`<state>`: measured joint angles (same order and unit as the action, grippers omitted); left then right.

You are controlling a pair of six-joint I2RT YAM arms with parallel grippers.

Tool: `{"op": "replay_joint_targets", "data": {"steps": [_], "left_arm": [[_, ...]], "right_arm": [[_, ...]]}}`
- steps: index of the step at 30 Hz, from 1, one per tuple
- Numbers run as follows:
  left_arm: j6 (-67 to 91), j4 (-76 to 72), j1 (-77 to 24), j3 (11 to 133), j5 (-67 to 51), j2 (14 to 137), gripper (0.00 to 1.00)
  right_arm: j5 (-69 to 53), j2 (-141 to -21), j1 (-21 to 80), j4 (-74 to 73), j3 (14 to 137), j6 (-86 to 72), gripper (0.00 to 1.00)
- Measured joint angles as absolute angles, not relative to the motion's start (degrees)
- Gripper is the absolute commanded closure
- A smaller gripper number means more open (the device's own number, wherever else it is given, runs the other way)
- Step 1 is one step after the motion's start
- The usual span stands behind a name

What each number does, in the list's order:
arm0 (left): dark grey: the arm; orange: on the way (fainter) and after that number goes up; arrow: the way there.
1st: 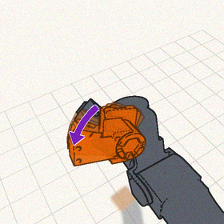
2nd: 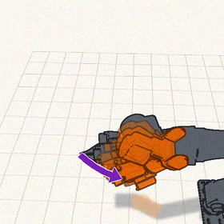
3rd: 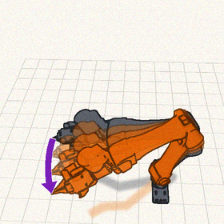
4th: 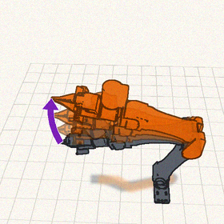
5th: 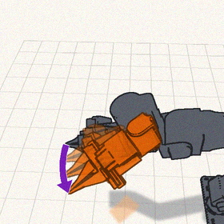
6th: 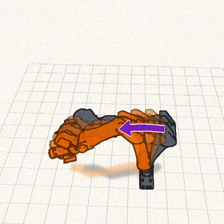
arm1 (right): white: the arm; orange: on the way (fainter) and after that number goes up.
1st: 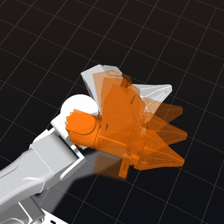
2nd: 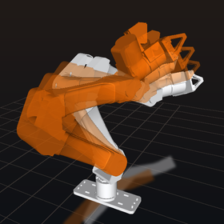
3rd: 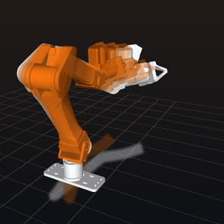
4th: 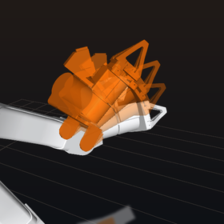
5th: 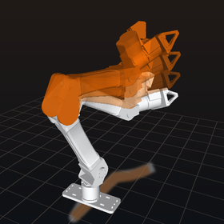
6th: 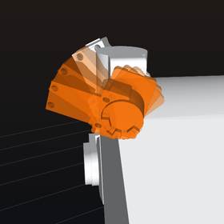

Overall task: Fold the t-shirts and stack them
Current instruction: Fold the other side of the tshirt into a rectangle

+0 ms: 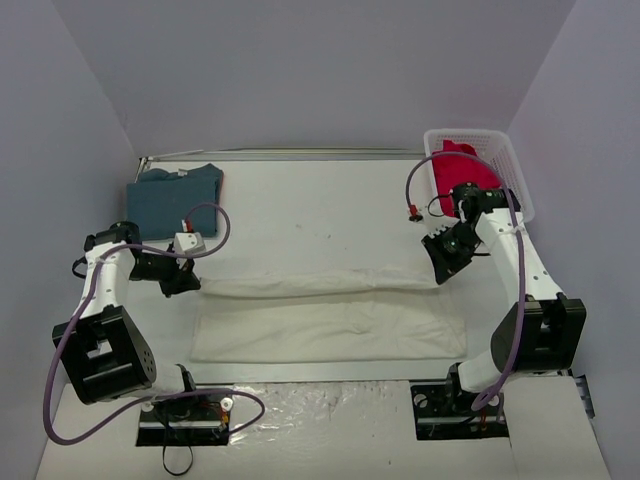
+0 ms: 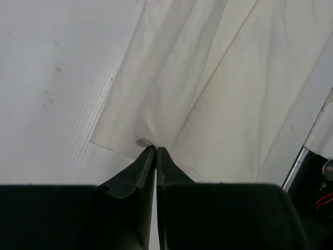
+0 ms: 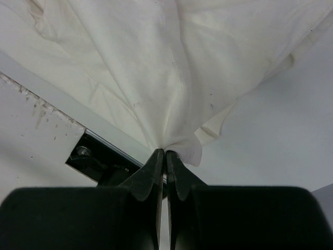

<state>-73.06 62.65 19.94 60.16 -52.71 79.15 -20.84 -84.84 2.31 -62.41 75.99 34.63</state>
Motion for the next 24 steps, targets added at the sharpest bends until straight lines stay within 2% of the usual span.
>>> {"op": "replay_joint_targets", "data": {"steps": [2,3,4,5,6,10,18,24], "left_arm": [[-74.28,63.42,19.94,60.07,-52.66,79.15,0.95],[-74.87,63.66,19.97,59.94,-52.64,79.15,0.84],[-75.66,63.90,19.94,59.70,-52.58,79.13,0.76],[-76.49,64.38,19.97,59.48,-52.47,79.13,0.70],[-77.38,65.17,19.97,59.33,-52.36,79.11,0.63],[-81.71,70.13,19.97,59.79,-52.10,79.13,0.58],[-84.71,73.80,19.97,66.19,-51.59,79.13,0.56],[-72.18,71.90,19.97,68.69,-54.26,79.13,0.57]], "right_arm": [[-21.04,-84.84,2.31,-62.89,75.11,35.09,1.00],[-21.26,-84.82,2.31,-63.07,74.63,35.33,0.88],[-21.43,-84.77,2.33,-63.26,74.24,35.42,0.74],[-21.56,-84.62,2.35,-63.31,73.65,35.62,0.63],[-21.67,-84.51,2.42,-63.55,73.01,36.03,0.60],[-21.89,-84.40,2.70,-64.12,70.98,36.99,0.57],[-22.44,-85.32,2.72,-64.42,73.52,37.58,0.57],[-27.77,-94.26,3.73,-63.18,80.14,38.57,0.59]]}}
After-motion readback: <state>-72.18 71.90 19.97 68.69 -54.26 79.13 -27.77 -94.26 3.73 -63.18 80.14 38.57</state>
